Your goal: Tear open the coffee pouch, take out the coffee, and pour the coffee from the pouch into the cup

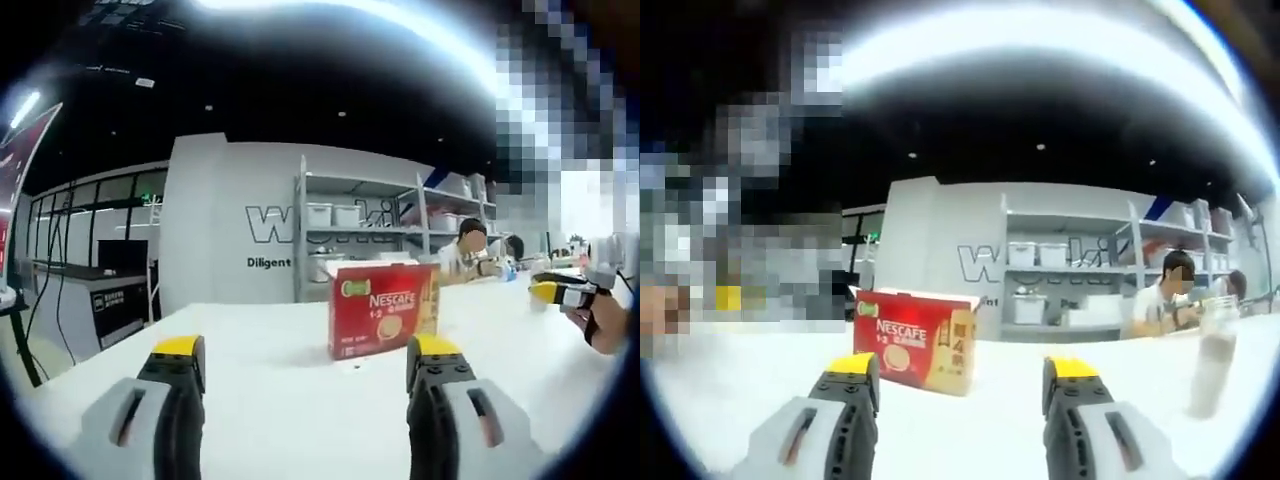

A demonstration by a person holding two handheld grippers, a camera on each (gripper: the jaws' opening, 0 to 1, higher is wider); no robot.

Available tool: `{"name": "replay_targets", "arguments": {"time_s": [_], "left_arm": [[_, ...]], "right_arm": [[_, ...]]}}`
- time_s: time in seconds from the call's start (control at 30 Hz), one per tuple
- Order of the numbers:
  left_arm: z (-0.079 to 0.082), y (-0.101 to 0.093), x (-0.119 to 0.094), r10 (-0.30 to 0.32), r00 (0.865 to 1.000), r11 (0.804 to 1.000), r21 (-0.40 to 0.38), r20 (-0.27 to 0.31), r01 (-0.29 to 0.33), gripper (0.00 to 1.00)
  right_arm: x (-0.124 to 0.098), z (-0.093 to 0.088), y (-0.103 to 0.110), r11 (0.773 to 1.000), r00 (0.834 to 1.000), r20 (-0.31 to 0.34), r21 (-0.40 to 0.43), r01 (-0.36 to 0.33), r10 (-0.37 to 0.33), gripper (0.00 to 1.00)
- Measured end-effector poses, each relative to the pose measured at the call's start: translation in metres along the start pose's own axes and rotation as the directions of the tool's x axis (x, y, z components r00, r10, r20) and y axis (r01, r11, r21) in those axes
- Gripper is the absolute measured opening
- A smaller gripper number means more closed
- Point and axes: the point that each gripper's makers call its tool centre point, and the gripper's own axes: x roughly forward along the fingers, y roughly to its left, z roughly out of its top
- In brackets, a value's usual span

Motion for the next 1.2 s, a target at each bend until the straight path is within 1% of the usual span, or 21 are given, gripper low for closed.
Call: {"name": "replay_targets", "arguments": {"time_s": [0.07,0.1,0.17,0.27,0.33,0.43,0.47,0.57,0.67,0.8,0.9,0.97,1.1,1.2], "left_arm": [[-0.004,-0.003,0.004,-0.006,1.000,1.000,-0.004,-0.009,0.006,0.83],[-0.008,-0.006,0.008,-0.019,1.000,0.999,-0.033,-0.013,0.018,0.83],[-0.012,-0.008,0.013,-0.021,1.000,0.999,-0.029,-0.019,0.020,0.82],[-0.015,-0.009,0.019,-0.024,0.999,0.999,-0.025,-0.021,0.024,0.81],[-0.017,-0.009,0.025,-0.026,0.999,0.999,-0.023,-0.033,0.026,0.81],[-0.016,-0.008,0.032,-0.018,0.999,1.000,-0.024,-0.043,0.017,0.79],[-0.015,-0.006,0.034,-0.008,0.999,1.000,-0.012,-0.036,0.007,0.78],[-0.016,-0.003,0.042,0.000,0.999,1.000,-0.009,-0.044,-0.001,0.78],[-0.018,-0.005,0.044,-0.001,0.999,1.000,-0.013,-0.044,0.001,0.78],[-0.021,-0.008,0.047,-0.008,0.999,1.000,-0.006,-0.042,0.008,0.78],[-0.025,-0.008,0.050,-0.010,0.999,0.999,-0.033,-0.050,0.008,0.79],[-0.029,-0.011,0.057,-0.011,0.998,0.999,-0.037,-0.063,0.009,0.79],[-0.028,-0.013,0.061,-0.012,0.997,1.000,-0.028,-0.071,0.010,0.79],[-0.023,-0.017,0.066,-0.015,0.997,1.000,-0.027,-0.070,0.013,0.79]], "right_arm": [[0.004,-0.003,-0.002,1.000,1.000,-0.006,-0.004,0.003,-0.003,0.66],[0.007,-0.005,-0.002,1.000,1.000,-0.010,-0.010,0.003,-0.003,0.65],[0.012,-0.009,-0.004,0.999,1.000,-0.022,-0.048,0.003,-0.004,0.65],[0.018,-0.015,-0.008,0.999,0.999,-0.038,-0.046,0.004,-0.006,0.65],[0.022,-0.017,-0.011,0.999,0.999,-0.046,-0.047,0.009,-0.011,0.65],[0.025,-0.018,-0.014,0.999,0.999,-0.047,-0.051,0.018,-0.020,0.64],[0.027,-0.018,-0.016,0.999,0.999,-0.042,-0.045,0.020,-0.021,0.64],[0.033,-0.021,-0.021,0.999,0.998,-0.048,-0.045,0.030,-0.032,0.64],[0.038,-0.026,-0.027,0.999,0.997,-0.061,-0.037,0.037,-0.040,0.64],[0.042,-0.026,-0.028,0.999,0.998,-0.056,-0.028,0.032,-0.034,0.64],[0.046,-0.026,-0.028,0.999,0.998,-0.060,-0.021,0.032,-0.033,0.64],[0.051,-0.025,-0.026,0.999,0.997,-0.064,-0.020,0.030,-0.032,0.64],[0.060,-0.023,-0.024,0.999,0.997,-0.070,-0.032,0.028,-0.030,0.64],[0.065,-0.019,-0.023,0.999,0.997,-0.070,-0.031,0.028,-0.030,0.64]]}}
